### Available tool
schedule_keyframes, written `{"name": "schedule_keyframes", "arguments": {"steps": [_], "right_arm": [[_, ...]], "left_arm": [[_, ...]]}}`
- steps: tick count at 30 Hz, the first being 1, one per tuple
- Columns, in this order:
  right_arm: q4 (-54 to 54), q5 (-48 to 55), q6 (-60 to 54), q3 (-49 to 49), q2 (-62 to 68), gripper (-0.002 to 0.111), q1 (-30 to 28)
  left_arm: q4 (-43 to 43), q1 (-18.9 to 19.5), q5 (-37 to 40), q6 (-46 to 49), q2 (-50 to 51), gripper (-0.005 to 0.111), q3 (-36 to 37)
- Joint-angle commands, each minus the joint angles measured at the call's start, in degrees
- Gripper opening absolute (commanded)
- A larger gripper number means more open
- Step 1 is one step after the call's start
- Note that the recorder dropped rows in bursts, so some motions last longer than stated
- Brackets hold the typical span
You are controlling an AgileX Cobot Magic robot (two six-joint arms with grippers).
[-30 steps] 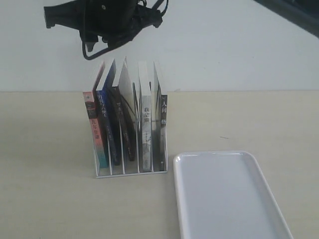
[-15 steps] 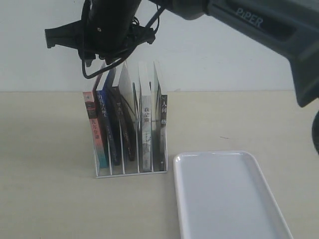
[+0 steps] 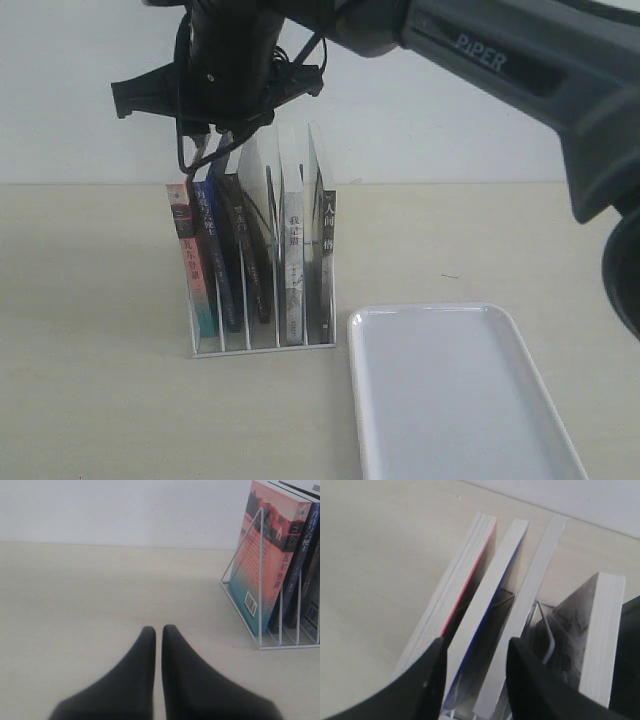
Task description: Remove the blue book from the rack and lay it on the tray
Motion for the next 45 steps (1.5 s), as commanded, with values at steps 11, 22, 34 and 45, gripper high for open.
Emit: {"name": "schedule_keyframes", "arguments": {"steps": [11,22,34,45], "right_arm": [[0.4,-2.6,1.2,-0.4,0.8,0.038,0.0],[0.7,-2.6,1.7,-0.4,2.4,0.038,0.0],[-3.7,-0.5,5.3,-0.4,2.8,0.038,-0.1],[-4.5,-2.4,6.5,-0.4,1.1,0.038,0.0]], "left_arm": [[-0.6,0.0,-0.1,0.1,-0.2,0.004,0.2],[-0.6,0.0,-0.1,0.1,-0.2,0.004,0.2],[-0.6,0.0,-0.1,0.1,-0.2,0.004,0.2],[-0.6,0.0,-0.1,0.1,-0.2,0.004,0.2]]}}
